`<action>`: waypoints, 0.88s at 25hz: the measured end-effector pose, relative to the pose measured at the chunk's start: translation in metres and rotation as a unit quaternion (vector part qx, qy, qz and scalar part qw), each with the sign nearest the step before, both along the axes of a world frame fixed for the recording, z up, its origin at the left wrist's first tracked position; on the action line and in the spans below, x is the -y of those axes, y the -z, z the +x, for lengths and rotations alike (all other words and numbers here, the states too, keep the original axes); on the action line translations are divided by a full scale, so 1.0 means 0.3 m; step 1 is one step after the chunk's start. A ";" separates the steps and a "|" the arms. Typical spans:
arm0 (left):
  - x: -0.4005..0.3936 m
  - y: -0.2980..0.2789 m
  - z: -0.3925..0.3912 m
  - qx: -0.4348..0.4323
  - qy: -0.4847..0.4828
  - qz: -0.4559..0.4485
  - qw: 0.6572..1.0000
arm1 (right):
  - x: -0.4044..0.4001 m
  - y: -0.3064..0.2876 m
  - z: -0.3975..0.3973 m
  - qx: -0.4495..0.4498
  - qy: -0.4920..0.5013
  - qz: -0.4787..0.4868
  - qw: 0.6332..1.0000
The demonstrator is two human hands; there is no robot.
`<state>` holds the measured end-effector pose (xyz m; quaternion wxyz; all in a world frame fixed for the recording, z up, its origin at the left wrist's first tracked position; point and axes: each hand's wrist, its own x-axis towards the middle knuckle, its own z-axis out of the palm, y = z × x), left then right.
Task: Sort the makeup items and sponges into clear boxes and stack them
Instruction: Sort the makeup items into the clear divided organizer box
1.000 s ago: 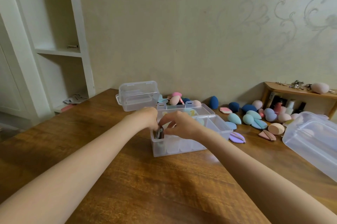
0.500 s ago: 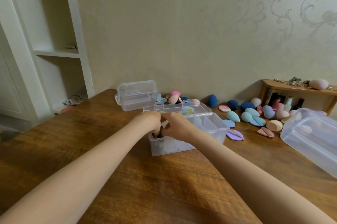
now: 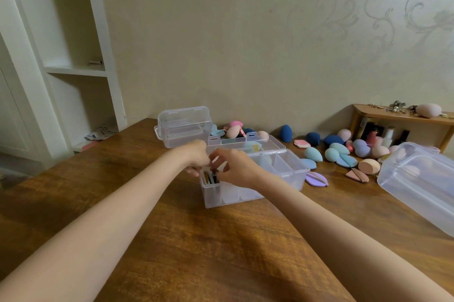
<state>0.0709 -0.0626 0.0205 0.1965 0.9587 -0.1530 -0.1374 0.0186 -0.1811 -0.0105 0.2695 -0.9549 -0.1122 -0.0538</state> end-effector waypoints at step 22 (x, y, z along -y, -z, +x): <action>0.088 0.029 -0.013 0.069 0.201 0.018 0.977 | 0.560 0.144 -0.115 -0.049 0.405 -0.006 0.913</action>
